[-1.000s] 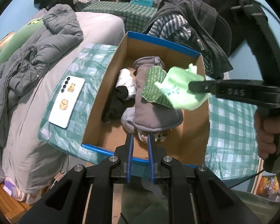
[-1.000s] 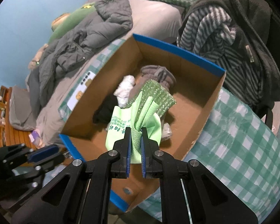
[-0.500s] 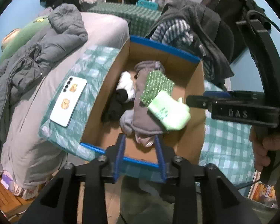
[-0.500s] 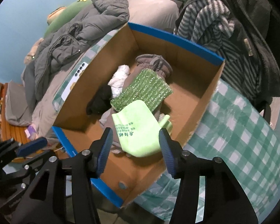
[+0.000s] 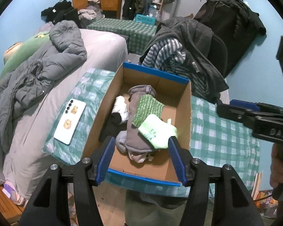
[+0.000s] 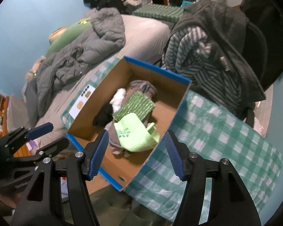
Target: Organize soft objects
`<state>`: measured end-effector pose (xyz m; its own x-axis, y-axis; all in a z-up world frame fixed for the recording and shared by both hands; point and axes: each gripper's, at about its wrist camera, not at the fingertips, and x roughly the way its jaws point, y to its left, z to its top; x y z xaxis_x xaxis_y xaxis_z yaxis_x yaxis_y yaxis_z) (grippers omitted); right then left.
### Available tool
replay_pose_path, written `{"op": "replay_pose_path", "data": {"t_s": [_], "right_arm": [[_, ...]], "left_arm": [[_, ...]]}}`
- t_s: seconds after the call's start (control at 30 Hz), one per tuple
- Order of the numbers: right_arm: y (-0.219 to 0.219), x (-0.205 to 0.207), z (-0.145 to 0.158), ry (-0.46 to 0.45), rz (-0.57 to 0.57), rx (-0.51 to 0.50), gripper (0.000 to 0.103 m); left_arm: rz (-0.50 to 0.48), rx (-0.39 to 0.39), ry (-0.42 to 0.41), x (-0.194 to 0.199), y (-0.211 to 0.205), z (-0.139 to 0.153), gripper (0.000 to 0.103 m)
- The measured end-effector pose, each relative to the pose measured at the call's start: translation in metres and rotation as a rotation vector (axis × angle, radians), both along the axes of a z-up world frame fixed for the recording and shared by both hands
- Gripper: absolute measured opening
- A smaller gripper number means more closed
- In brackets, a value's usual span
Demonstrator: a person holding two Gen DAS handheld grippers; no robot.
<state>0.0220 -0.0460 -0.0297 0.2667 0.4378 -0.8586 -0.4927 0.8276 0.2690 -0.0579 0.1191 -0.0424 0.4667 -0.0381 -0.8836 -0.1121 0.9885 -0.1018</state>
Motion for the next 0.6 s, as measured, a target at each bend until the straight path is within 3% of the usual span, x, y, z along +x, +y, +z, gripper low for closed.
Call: {"op": "replay_pose_path", "data": {"t_s": [0.1, 0.37, 0.6], "right_arm": [[-0.015, -0.004, 0.013, -0.02, -0.033, 0.013, 0.061], [-0.056, -0.017, 0.037, -0.06, -0.146, 0.025, 0.062], [-0.084, -0.03, 0.054, -0.092, -0.224, 0.025, 0.062]], "left_arm": [[-0.023, 0.025, -0.014, 0.001, -0.009, 0.008, 0.075], [-0.076, 0.097, -0.059, -0.002, -0.036, 0.031, 0.08], [-0.129, 0.099, -0.089, -0.007, -0.057, 0.046, 0.081]]}}
